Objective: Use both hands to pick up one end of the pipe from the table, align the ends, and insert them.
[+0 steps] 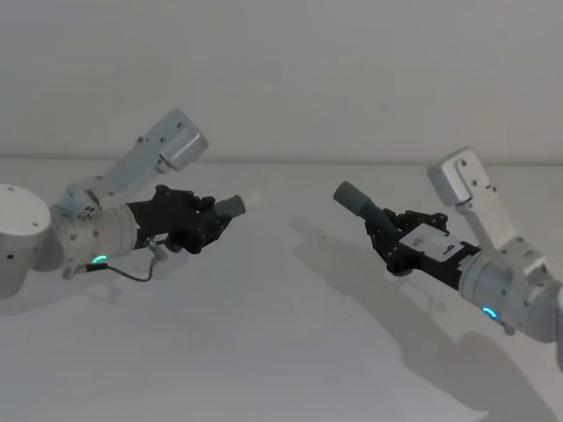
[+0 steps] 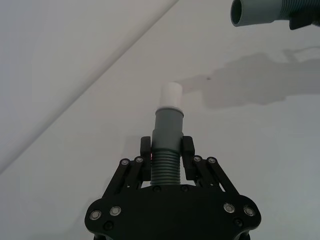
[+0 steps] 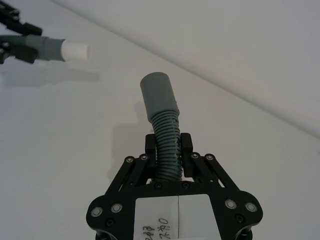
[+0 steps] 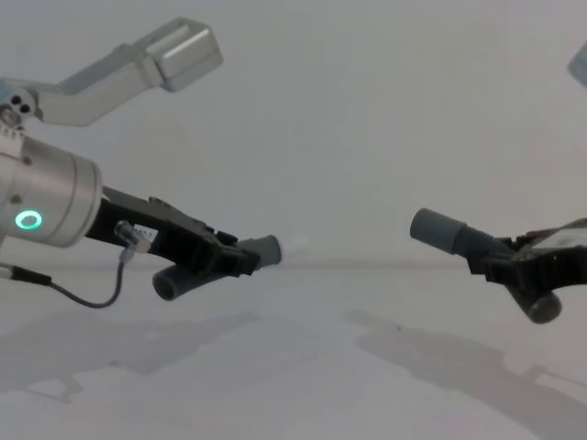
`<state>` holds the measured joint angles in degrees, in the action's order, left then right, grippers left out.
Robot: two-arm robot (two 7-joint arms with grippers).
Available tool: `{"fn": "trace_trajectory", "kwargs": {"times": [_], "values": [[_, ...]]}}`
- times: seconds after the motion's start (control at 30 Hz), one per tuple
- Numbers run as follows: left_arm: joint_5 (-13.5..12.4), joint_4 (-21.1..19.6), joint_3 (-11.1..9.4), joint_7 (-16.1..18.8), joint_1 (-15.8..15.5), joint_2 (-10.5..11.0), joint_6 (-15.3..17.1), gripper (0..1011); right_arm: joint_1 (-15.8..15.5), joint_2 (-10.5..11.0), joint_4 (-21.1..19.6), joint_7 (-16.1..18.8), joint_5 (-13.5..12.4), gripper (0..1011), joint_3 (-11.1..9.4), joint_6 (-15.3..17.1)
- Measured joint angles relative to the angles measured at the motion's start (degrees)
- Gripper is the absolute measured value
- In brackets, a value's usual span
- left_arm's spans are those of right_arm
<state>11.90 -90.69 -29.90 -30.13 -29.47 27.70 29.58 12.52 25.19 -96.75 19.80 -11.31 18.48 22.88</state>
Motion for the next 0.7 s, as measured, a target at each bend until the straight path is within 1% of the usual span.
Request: {"fn": "trace_trajectory", "kwargs": {"times": [0.1,0.13,0.23,0.27,0.33,0.37,0.43,0.47,0.67,0.7], "values": [[0.0,-0.3,-0.2,-1.7,-0.4,1.1,-1.1,351,0.0,1.8,-0.4,2.2,-0.3,274,-0.1,-1.5],[0.0,-0.4,-0.4,-2.6,-0.7,1.8,-1.7,351,-0.1,2.6,-0.6,3.3,-0.5,274,-0.2,-2.2],[0.1,-0.5,-0.8,-4.7,-1.3,3.1,-2.9,351,-0.2,4.0,-0.9,4.9,-0.9,274,-0.3,-3.3],[0.1,-0.5,-0.9,-5.2,-1.5,3.4,-3.2,351,-0.3,4.8,-1.0,6.2,-1.2,274,-0.3,-4.2],[0.2,-0.5,-1.1,-6.3,-1.8,4.0,-3.9,351,-0.4,5.6,-1.1,7.3,-1.5,274,-0.4,-4.9],[0.3,-0.5,-1.4,-7.6,-2.2,4.6,-4.7,351,-0.5,6.5,-1.2,8.4,-1.8,274,-0.4,-5.7],[0.4,-0.5,-1.6,-8.6,-2.6,5.1,-5.5,351,-0.6,7.2,-1.3,9.5,-2.1,274,-0.4,-6.4],[0.5,-0.4,-1.8,-9.9,-3.0,5.7,-6.2,351,-0.6,8.0,-1.4,10.7,-2.5,274,-0.4,-7.3],[0.8,-0.2,-2.7,-13.4,-4.4,7.3,-8.4,351,-0.7,10.1,-1.5,14.3,-3.6,274,-0.3,-9.9],[0.9,-0.2,-2.9,-14.5,-4.8,7.7,-9.1,351,-0.7,10.4,-1.5,14.8,-3.7,274,-0.3,-10.3]]}}
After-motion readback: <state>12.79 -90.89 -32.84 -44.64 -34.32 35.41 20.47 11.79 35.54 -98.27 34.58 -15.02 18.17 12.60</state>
